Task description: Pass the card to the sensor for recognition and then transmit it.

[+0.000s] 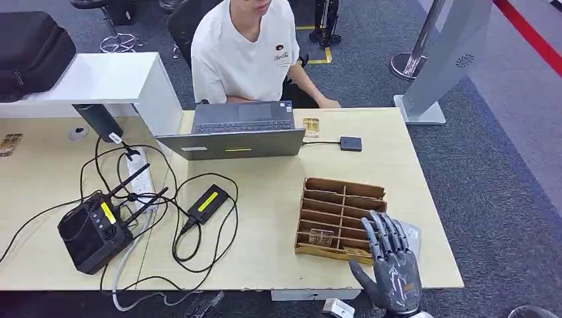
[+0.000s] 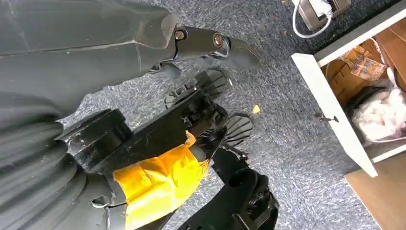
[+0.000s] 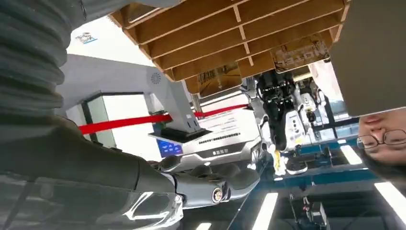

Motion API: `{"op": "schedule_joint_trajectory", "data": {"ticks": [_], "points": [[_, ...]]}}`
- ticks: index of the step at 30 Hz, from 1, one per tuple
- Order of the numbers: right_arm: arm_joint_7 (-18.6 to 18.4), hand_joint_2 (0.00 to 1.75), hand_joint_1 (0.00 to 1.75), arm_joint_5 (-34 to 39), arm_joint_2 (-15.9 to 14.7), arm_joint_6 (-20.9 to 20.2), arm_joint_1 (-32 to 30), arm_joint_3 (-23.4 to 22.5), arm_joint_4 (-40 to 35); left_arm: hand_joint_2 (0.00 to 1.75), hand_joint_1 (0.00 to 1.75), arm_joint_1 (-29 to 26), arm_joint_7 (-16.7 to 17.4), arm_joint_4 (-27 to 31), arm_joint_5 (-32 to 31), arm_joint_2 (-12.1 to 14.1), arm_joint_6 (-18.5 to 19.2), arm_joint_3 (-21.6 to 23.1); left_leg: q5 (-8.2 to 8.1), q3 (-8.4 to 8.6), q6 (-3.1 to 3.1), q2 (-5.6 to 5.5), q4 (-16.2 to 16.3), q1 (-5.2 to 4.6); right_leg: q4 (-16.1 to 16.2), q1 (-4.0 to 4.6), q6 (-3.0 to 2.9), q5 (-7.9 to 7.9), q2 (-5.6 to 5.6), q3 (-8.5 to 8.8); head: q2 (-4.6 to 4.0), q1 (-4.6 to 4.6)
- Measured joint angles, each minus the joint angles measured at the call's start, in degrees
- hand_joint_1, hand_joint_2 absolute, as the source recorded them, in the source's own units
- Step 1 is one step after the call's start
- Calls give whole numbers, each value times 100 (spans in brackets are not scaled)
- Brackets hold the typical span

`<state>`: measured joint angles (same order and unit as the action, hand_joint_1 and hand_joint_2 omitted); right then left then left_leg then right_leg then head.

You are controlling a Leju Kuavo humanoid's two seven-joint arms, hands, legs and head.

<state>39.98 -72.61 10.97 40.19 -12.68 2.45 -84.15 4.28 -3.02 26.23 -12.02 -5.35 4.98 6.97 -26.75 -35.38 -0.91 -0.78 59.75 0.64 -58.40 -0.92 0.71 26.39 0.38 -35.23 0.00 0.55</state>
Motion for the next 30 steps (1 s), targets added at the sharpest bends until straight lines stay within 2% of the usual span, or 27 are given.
{"op": "schedule_joint_trajectory", "data": {"ticks": [15, 30], "points": [[0, 175, 0, -144, 63, 0, 105, -68, 284, 175, 0, 33, 22, -4, -13, -11, -35, 133, 0, -13, 0, -6, 1, 0, 2, 0, 0, 0, -4, -7, 0, 0], [0, 175, 0, -347, 142, 0, 109, -518, 699, 175, 0, 33, 13, -4, 2, 9, -90, 218, -1, -17, 1, -6, 1, -1, 5, -1, 2, 1, -4, -9, 0, 0]]}}
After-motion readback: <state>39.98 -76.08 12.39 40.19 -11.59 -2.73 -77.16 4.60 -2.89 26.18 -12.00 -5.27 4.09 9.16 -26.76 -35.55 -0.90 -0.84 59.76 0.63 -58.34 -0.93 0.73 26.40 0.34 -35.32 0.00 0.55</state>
